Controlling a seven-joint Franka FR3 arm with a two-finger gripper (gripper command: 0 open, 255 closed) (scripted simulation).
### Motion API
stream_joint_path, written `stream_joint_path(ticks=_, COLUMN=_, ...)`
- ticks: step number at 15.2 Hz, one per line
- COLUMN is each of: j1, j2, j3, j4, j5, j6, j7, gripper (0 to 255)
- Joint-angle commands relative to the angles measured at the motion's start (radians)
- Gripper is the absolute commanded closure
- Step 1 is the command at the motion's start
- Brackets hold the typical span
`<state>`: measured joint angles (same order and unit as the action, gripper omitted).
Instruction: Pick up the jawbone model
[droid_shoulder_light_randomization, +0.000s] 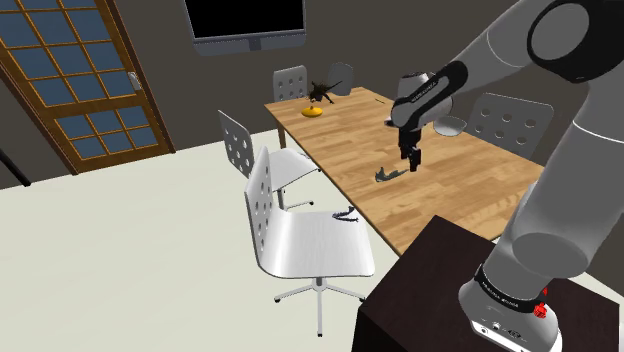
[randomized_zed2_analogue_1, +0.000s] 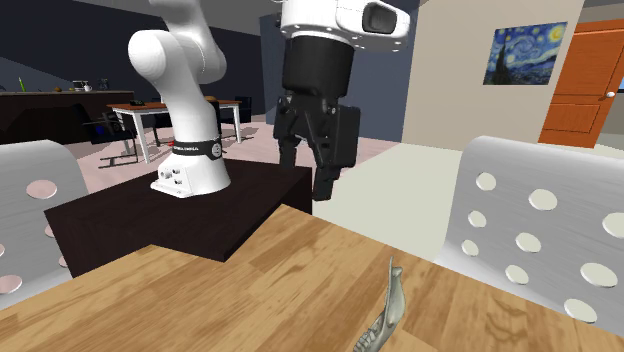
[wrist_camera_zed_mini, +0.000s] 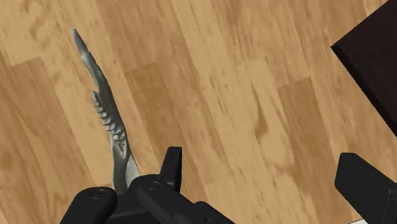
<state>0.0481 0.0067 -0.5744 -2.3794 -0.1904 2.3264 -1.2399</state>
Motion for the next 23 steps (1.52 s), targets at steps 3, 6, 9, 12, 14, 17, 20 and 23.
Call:
stream_joint_path(ticks=3, j1=-0.025, j2=0.182, j3=0.009, j4=0.100, j5=0.105, j6=0.083, j7=-0.189, gripper=0)
stream_joint_path(ticks=6, j1=-0.071, j2=0.312, j3=0.048, j4=0.188, j5=0.175, j6=0.127, j7=-0.313, gripper=0)
stream_joint_path(ticks=9, j1=-0.125, j2=0.432, j3=0.096, j4=0.288, j5=0.224, j6=0.157, j7=-0.417, gripper=0)
stream_joint_path(ticks=12, j1=-0.167, j2=0.520, j3=0.135, j4=0.372, j5=0.245, j6=0.173, j7=-0.482, gripper=0)
stream_joint_path(ticks=14, j1=-0.174, j2=0.542, j3=0.144, j4=0.373, j5=0.253, j6=0.192, j7=-0.484, gripper=0)
stream_joint_path(ticks=17, j1=-0.184, j2=0.574, j3=0.156, j4=0.378, j5=0.266, j6=0.220, j7=-0.488, gripper=0)
stream_joint_path(ticks=20, j1=-0.193, j2=0.603, j3=0.167, j4=0.383, j5=0.276, j6=0.243, j7=-0.491, gripper=0)
stream_joint_path(ticks=23, j1=-0.193, j2=0.604, j3=0.167, j4=0.385, j5=0.276, j6=0.242, j7=-0.490, gripper=255)
